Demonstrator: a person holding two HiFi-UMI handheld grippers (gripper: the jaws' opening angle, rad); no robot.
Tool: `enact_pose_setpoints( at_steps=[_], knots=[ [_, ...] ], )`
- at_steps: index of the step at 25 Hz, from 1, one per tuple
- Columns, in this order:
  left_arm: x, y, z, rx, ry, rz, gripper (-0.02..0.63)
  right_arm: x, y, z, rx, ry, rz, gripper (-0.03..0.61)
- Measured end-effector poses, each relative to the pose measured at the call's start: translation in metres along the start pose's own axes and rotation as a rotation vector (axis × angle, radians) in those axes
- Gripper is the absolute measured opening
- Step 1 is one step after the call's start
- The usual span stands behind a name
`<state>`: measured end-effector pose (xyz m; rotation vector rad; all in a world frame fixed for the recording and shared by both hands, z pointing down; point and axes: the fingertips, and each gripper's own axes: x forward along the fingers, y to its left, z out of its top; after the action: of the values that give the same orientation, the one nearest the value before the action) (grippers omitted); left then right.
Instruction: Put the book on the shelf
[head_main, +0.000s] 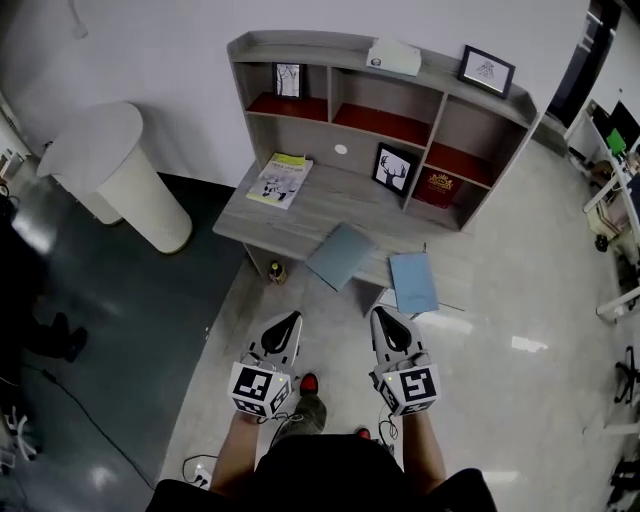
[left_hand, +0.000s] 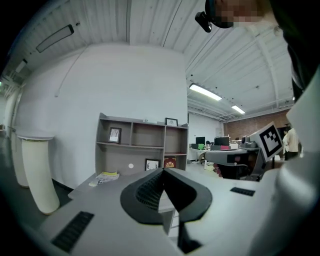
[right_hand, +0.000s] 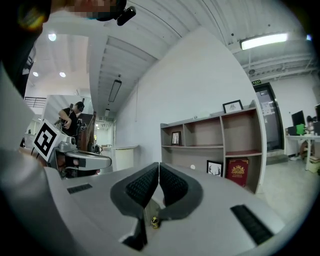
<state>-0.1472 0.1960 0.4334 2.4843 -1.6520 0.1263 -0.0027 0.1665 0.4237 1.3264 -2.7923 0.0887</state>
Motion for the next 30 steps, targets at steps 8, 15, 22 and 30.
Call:
enact_pose_setpoints(
  at_steps=[8, 15, 22, 30],
  knots=[
    [0.060, 0.059, -0.005, -0.027, 0.013, -0.119, 0.003, 0.066, -0.011, -0.020, 0.017, 0.070, -0.106, 0.029],
    [0.102, 0.072, -0.027, -0.040, 0.057, -0.201, 0.003, 0.102, -0.019, -0.044, 0.049, 0.117, -0.133, 0.029],
    [0.136, 0.079, -0.067, -0.069, 0.132, -0.223, 0.003, 0.131, -0.035, -0.090, 0.156, 0.191, -0.132, 0.029],
    [0.170, 0.097, -0.119, -0.101, 0.212, -0.180, 0.003, 0.161, -0.058, -0.165, 0.209, 0.294, -0.095, 0.029]
  ],
)
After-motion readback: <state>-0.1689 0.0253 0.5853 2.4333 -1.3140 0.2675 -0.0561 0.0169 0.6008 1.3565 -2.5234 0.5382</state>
